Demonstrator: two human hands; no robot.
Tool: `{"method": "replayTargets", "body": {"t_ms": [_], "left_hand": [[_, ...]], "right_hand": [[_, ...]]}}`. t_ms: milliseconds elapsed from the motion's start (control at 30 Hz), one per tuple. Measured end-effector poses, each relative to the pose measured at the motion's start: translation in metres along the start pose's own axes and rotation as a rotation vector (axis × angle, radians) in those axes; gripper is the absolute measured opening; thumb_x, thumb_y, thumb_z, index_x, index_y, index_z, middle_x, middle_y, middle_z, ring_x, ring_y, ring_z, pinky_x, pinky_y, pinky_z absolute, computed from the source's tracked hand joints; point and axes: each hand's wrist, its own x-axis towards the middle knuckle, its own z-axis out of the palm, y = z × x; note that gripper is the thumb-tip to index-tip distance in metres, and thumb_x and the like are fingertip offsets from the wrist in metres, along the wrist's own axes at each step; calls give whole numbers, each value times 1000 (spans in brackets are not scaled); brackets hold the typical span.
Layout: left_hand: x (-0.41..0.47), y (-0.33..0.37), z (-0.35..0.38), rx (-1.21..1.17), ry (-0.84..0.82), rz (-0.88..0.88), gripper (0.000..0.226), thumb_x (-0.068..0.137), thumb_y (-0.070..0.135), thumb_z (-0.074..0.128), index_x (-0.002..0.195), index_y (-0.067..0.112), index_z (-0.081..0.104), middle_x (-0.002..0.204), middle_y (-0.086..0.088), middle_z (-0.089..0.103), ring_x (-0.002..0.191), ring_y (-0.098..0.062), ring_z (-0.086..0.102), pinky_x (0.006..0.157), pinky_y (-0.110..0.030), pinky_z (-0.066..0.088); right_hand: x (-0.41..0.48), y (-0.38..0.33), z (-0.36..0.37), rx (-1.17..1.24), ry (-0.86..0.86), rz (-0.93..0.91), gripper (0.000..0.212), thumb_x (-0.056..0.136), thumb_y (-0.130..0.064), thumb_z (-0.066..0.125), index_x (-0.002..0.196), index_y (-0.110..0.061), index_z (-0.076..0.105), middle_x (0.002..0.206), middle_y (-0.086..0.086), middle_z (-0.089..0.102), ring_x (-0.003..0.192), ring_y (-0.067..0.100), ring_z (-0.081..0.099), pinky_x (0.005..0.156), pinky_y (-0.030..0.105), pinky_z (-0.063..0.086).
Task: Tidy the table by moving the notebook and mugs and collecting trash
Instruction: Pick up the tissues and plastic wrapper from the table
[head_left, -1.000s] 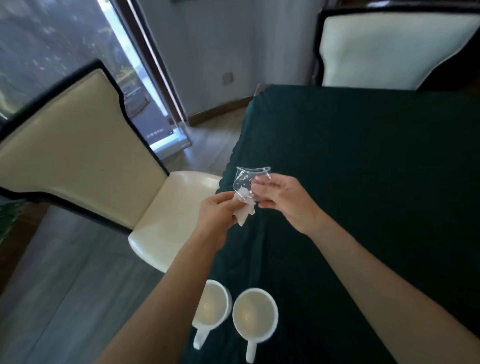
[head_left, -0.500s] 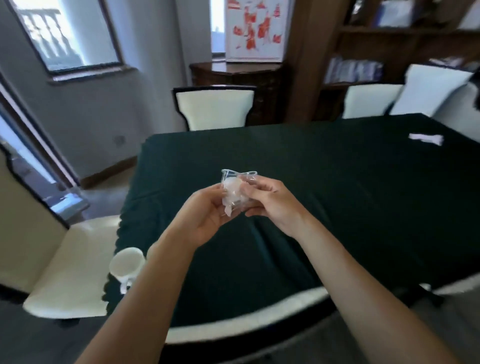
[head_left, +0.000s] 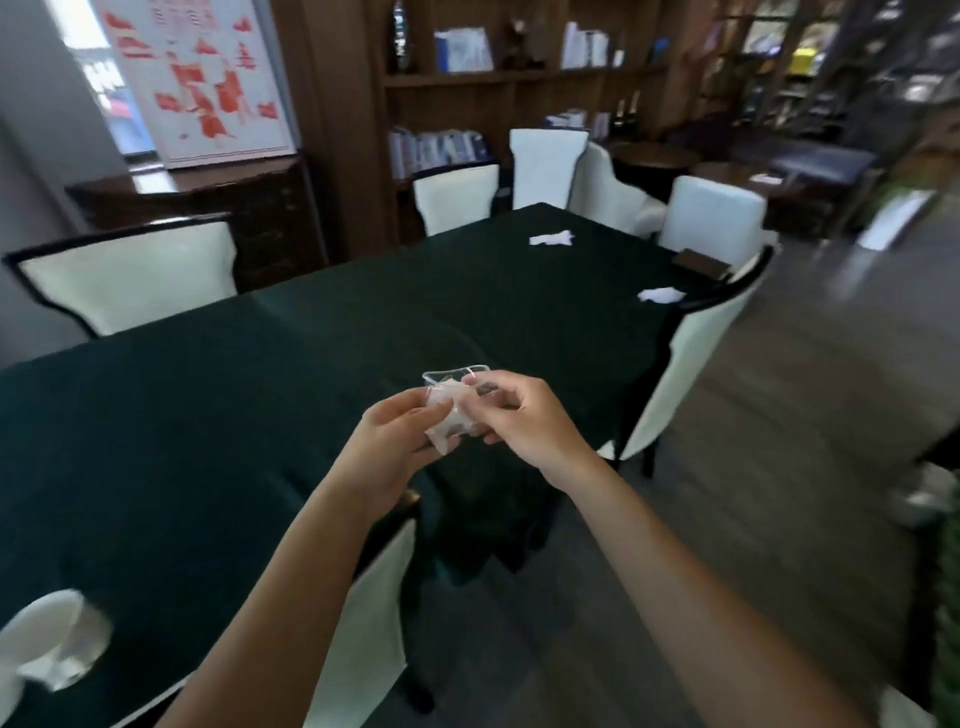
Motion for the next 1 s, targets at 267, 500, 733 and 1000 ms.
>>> {"method": "replayTargets", "body": {"t_ms": [267,500,733,1000], "left_hand": [[91,-27,165,42,-26,-17,22,99,14,69,114,1,77,112,-24,79,110,-37,76,87,-34,64],[183,-55,276,13,36,-48,24,98,11,71,112,-7,75,116,-29,77,110,-40,74,95,-43,62],[267,-73,343,57,35,-80,22,97,10,71,111,-7,75,113,-27,78,112,-41,74,87,-37,64],[394,-90,393,110,0,-74,20,97,10,72,102,-9,75,107,-28,79,106,-39,77,85,-37,65]], "right_hand": [[-1,46,-175,-52,173,-4,39,86,-51,73,116,-26,74,80,-4,77,71,7,74,63,22,57],[28,94,-319,-51,291,62,22,80,-55,67,88,-38,79,74,-10,77,65,4,72,61,19,54],[65,139,-419,-63,348,128,12,81,-46,69,82,-39,78,73,-6,78,65,6,72,68,33,60],[143,179,-501,-107,374,175,8,87,-36,71,89,-30,76,73,-10,77,66,3,73,73,35,60]]}}
